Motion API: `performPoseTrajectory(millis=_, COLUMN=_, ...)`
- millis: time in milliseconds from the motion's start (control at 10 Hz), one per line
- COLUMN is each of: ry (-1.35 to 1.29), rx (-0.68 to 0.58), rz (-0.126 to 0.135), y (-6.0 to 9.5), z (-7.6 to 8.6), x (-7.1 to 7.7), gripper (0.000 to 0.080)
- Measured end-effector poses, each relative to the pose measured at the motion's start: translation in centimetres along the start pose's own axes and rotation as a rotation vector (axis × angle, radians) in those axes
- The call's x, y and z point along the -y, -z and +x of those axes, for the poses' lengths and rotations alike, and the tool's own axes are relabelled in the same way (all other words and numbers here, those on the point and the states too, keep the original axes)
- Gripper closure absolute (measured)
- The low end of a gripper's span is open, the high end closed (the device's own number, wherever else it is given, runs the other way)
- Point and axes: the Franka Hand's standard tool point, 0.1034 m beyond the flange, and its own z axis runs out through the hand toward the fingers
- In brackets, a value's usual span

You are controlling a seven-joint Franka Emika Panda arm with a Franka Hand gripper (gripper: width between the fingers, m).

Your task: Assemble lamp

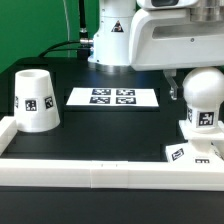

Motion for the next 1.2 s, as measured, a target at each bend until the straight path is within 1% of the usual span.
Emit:
performPoseTrajectory(millis=200, ry=-0.141, rx=0.001, rz=0.003, y=0.0, z=-0.03, x=0.07, gripper=0.0219)
performPoseTrajectory(millis=400, ry=-0.325, rx=0.008, rz=0.018, y=0.01, z=-0.11, x=0.02, gripper=0.0219)
performPoseTrajectory(millis=500, ry=-0.435, rx=0.015, rz=0.031, y=0.03, z=-0.11, x=-0.04, gripper=0.0219)
performPoseTrajectory(millis=700, ry=-0.647, rx=0.03, rz=0.047, y=-0.06, z=-0.26, x=0.16, gripper=0.0219)
performPoseTrajectory(millis=900, ry=-0.873, rx=0.055, rz=0.072, y=-0.12, z=-0.34, x=0.35, gripper=0.0219)
performPoseTrajectory(millis=1100, ry=-0.98, rx=0.073, rz=0.093, y=-0.09, z=-0.29, x=0.3, gripper=0.0219)
performPoseTrajectory(millis=1200, ry=-0.98, rx=0.074, rz=0.093, y=-0.12, z=-0.35, x=0.45, gripper=0.0219)
